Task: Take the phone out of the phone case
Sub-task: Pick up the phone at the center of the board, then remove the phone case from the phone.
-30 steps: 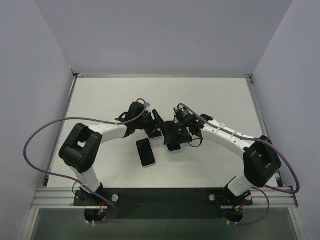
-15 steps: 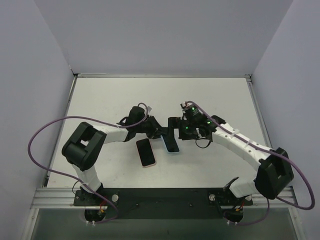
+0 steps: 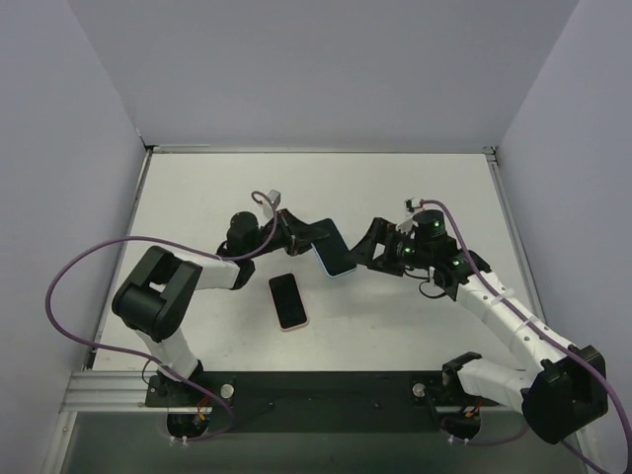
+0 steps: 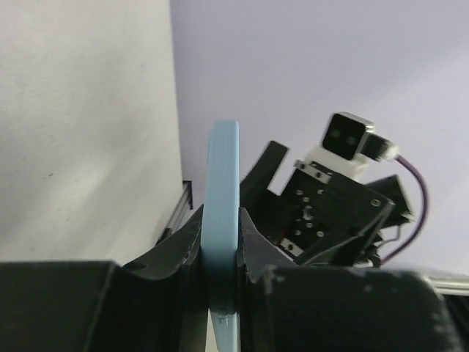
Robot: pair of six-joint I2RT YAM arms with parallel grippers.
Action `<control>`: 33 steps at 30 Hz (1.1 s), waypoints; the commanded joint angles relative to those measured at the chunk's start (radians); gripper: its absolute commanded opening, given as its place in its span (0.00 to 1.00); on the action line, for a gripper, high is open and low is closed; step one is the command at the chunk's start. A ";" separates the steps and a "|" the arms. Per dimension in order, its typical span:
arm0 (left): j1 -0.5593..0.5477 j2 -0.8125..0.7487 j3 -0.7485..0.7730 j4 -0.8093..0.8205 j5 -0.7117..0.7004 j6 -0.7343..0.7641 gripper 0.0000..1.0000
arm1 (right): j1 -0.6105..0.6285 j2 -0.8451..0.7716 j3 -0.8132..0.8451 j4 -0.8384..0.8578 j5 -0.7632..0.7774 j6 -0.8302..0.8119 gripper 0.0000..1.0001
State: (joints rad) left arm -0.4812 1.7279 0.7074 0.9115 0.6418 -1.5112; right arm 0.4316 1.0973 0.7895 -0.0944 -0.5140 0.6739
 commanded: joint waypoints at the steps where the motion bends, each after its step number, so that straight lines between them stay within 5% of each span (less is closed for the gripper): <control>1: 0.007 -0.041 0.004 0.320 0.027 -0.104 0.00 | -0.007 -0.001 -0.044 0.263 -0.158 0.188 0.77; 5: 0.015 -0.041 -0.003 0.383 0.004 -0.119 0.00 | -0.019 0.003 -0.067 0.309 -0.170 0.240 0.66; 9: 0.018 -0.042 -0.011 0.395 -0.007 -0.115 0.00 | -0.034 -0.002 -0.139 0.450 -0.198 0.355 0.37; 17: 0.021 -0.034 -0.031 0.438 -0.025 -0.121 0.00 | -0.036 -0.002 -0.225 0.584 -0.207 0.486 0.00; 22: 0.035 -0.034 -0.051 0.493 -0.048 -0.127 0.00 | -0.036 -0.030 -0.259 0.645 -0.199 0.562 0.01; 23: 0.039 -0.036 -0.052 0.498 -0.053 -0.129 0.00 | -0.034 -0.034 -0.265 0.650 -0.201 0.570 0.08; 24: 0.042 -0.039 -0.055 0.500 -0.059 -0.129 0.00 | -0.034 -0.039 -0.265 0.651 -0.202 0.575 0.28; 27: 0.050 -0.047 -0.060 0.500 -0.070 -0.127 0.00 | -0.034 -0.053 -0.266 0.645 -0.195 0.584 0.43; 33: 0.052 -0.027 -0.062 0.541 -0.074 -0.161 0.00 | -0.033 -0.082 -0.279 0.634 -0.162 0.566 0.46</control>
State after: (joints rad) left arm -0.4324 1.7279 0.6380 1.2308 0.5934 -1.6398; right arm 0.3996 1.0470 0.5224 0.4915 -0.6956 1.2339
